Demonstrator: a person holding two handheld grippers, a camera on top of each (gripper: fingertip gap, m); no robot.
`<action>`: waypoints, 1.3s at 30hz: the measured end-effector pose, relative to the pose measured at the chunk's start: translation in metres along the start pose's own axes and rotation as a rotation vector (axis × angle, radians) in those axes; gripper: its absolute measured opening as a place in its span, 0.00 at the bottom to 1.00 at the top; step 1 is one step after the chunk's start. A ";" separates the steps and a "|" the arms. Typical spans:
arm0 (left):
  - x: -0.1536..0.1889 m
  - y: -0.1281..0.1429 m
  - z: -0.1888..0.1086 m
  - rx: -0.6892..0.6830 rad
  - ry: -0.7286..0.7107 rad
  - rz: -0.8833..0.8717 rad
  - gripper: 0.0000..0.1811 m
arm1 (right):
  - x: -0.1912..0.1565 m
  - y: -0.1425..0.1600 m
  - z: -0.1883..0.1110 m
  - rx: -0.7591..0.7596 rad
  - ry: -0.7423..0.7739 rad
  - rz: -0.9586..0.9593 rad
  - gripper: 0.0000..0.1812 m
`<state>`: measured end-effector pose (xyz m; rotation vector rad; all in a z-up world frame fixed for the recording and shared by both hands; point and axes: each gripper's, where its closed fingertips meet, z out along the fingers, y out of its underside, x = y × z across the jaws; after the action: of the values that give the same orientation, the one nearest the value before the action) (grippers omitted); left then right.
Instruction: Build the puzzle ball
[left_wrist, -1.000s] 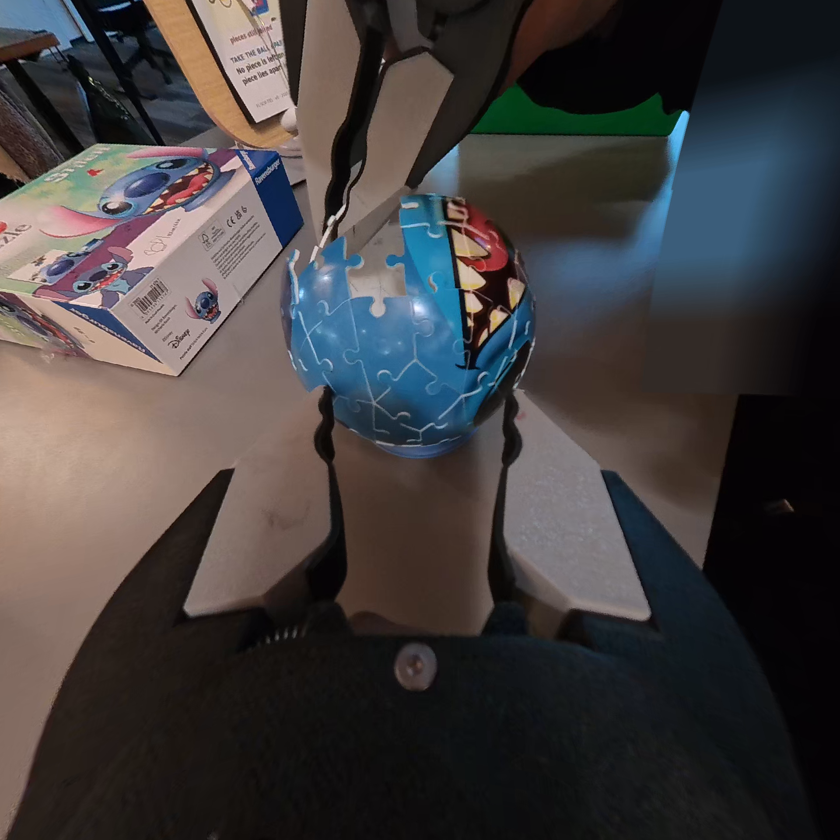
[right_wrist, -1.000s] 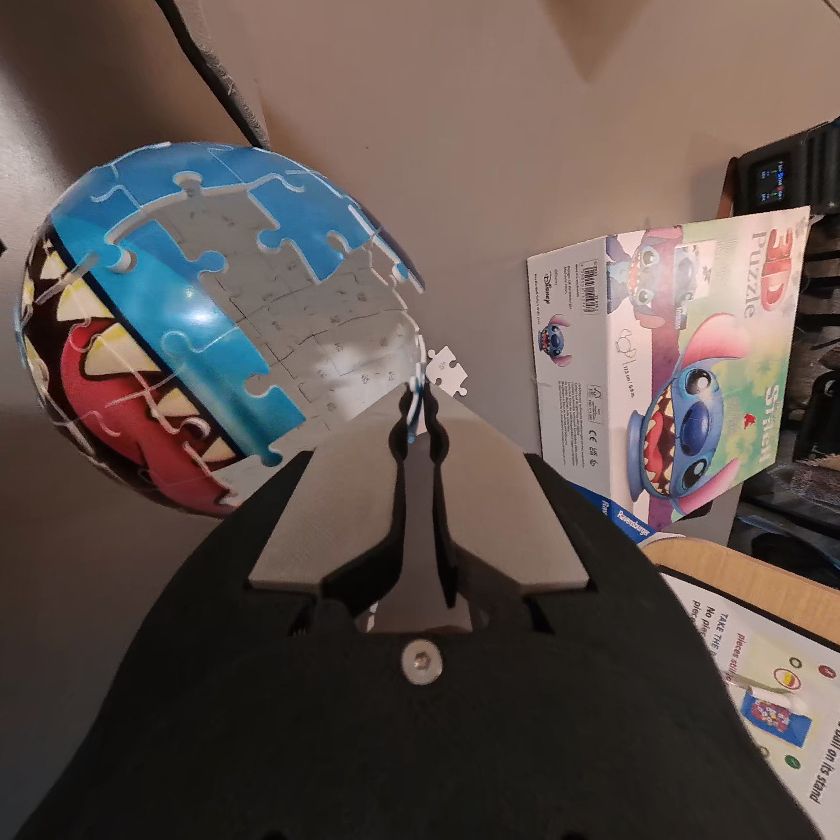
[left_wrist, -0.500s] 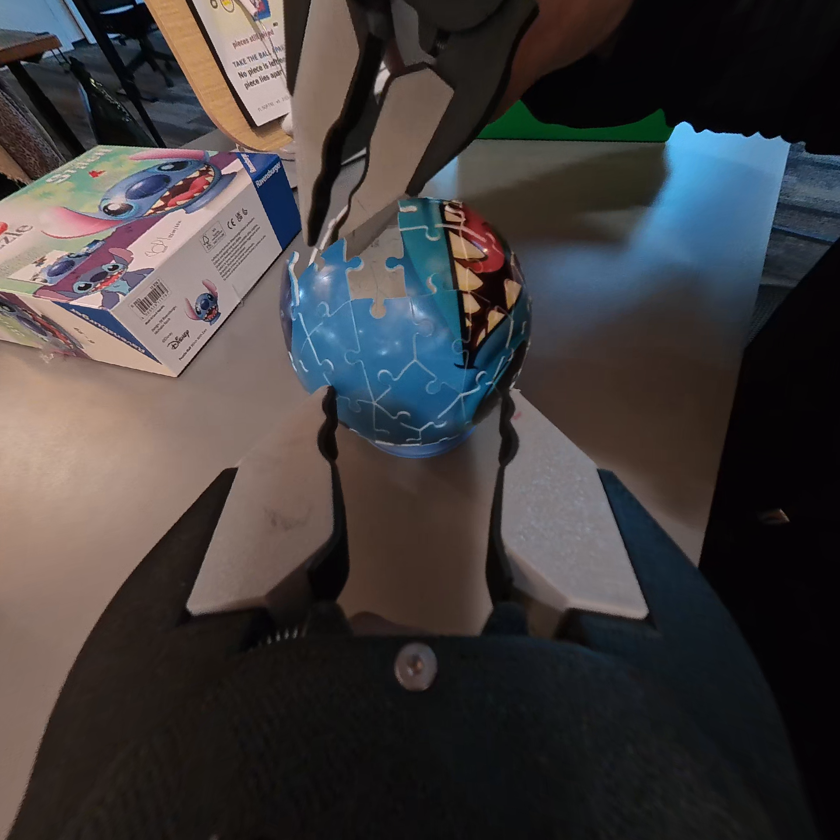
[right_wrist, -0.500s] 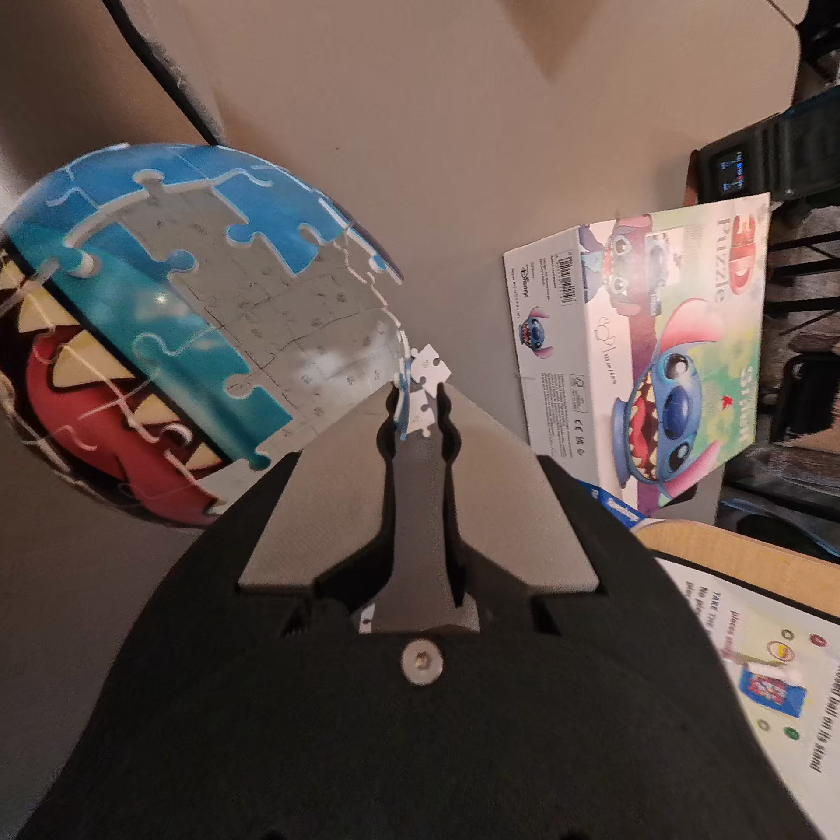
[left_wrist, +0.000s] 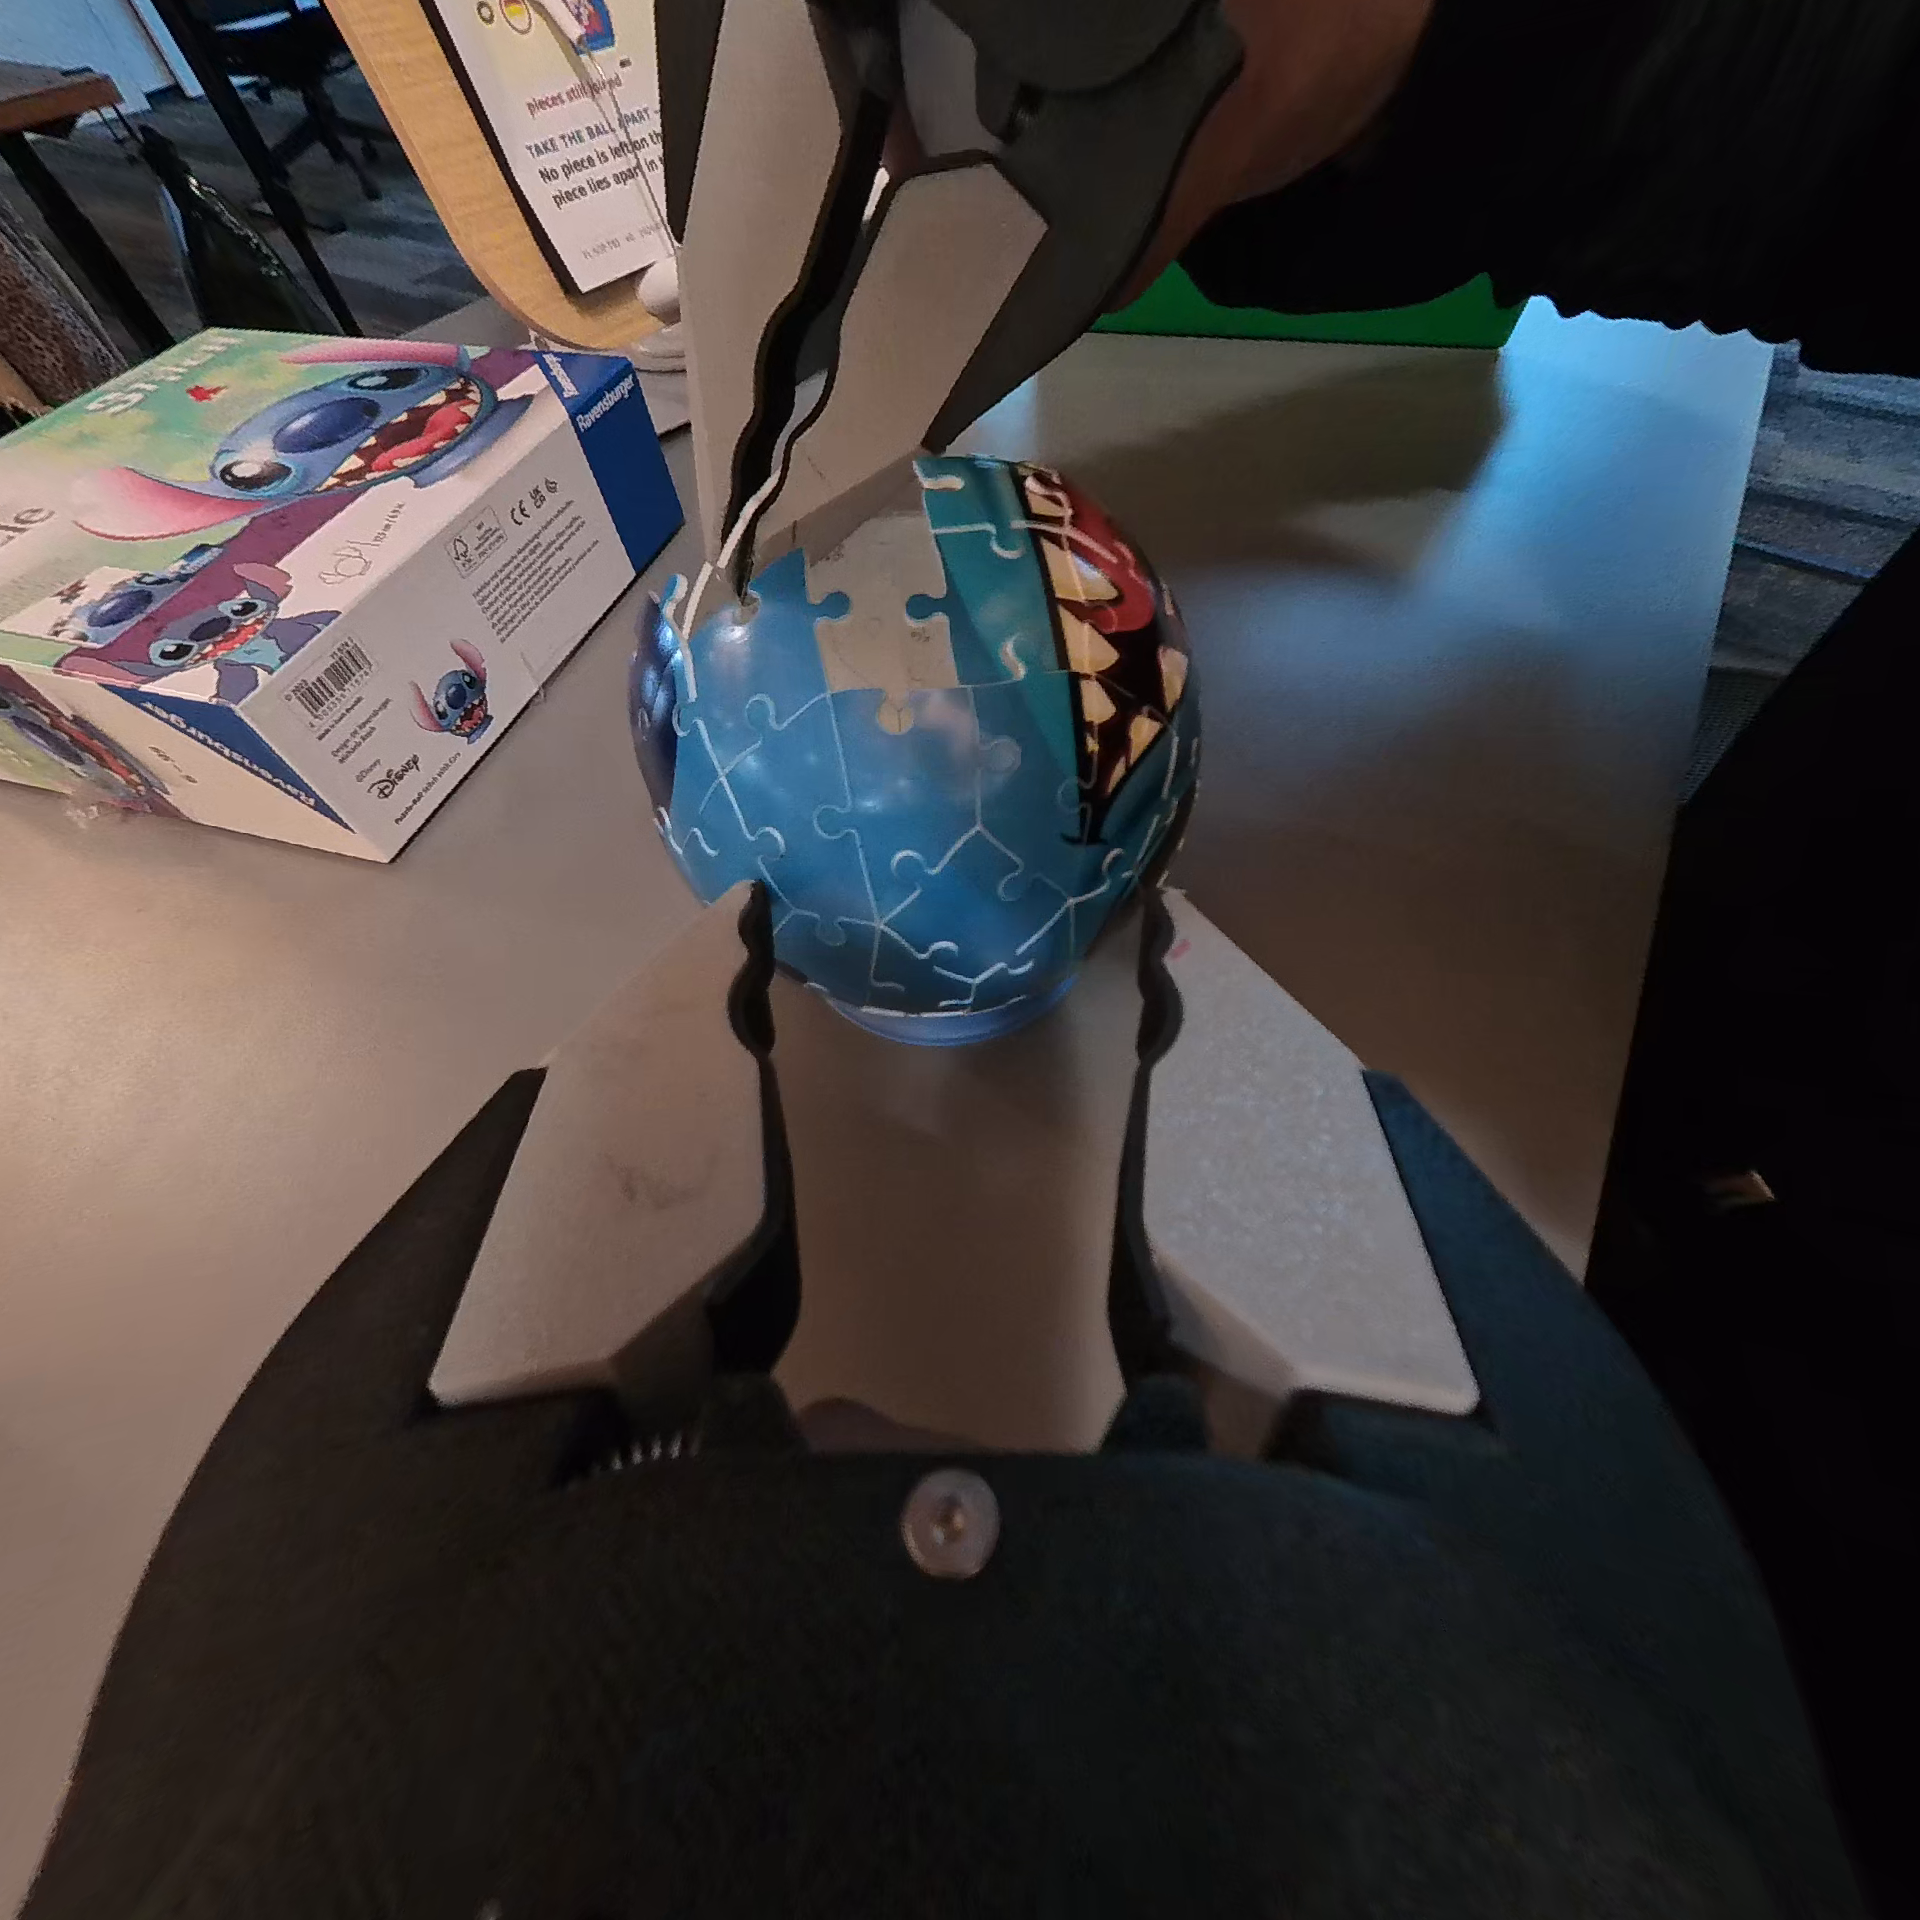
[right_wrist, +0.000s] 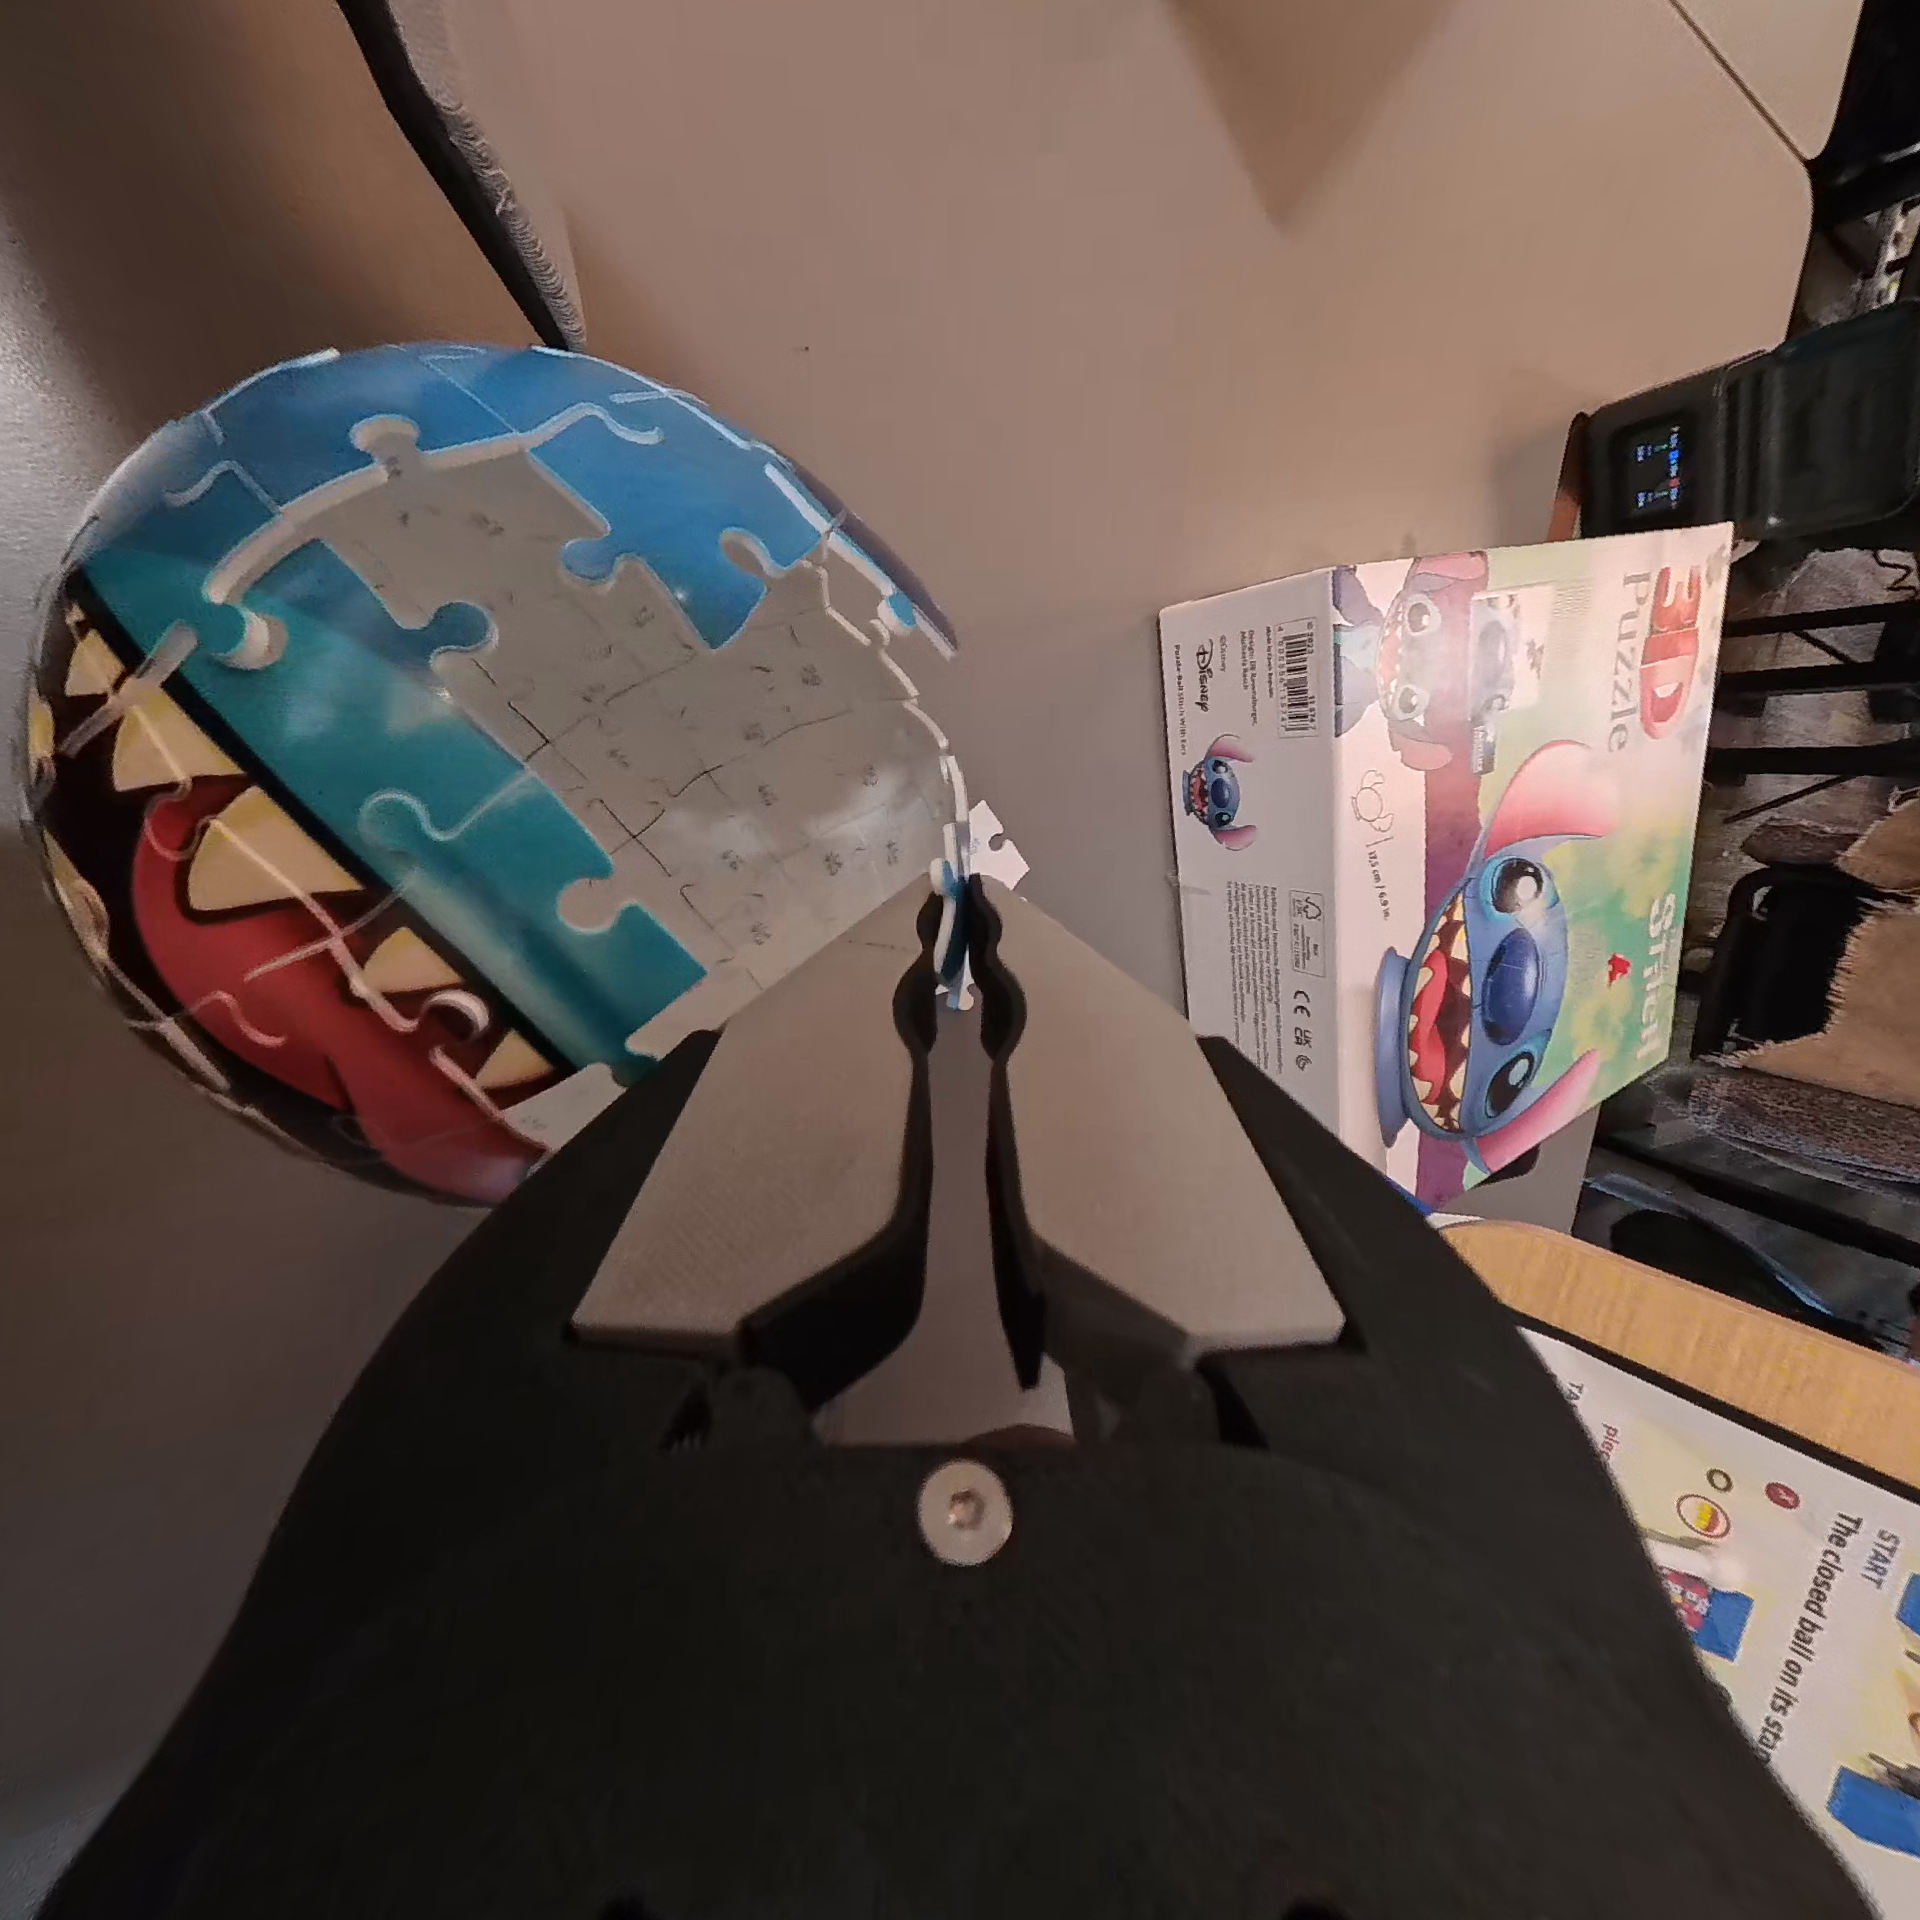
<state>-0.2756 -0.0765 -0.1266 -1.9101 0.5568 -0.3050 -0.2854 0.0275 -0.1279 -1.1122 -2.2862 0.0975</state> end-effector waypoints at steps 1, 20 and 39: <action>0.000 0.000 0.000 0.000 0.000 0.001 0.38 | 0.000 0.000 0.000 -0.001 0.000 0.001 0.00; 0.004 -0.003 0.002 0.013 0.015 -0.011 0.39 | 0.001 0.002 0.004 0.025 -0.077 0.076 0.02; 0.009 -0.004 0.002 0.026 0.046 -0.024 0.38 | 0.003 0.002 0.002 -0.043 -0.037 -0.048 0.00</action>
<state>-0.2660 -0.0779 -0.1245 -1.8899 0.5583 -0.3707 -0.2861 0.0316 -0.1290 -1.0847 -2.3562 0.0512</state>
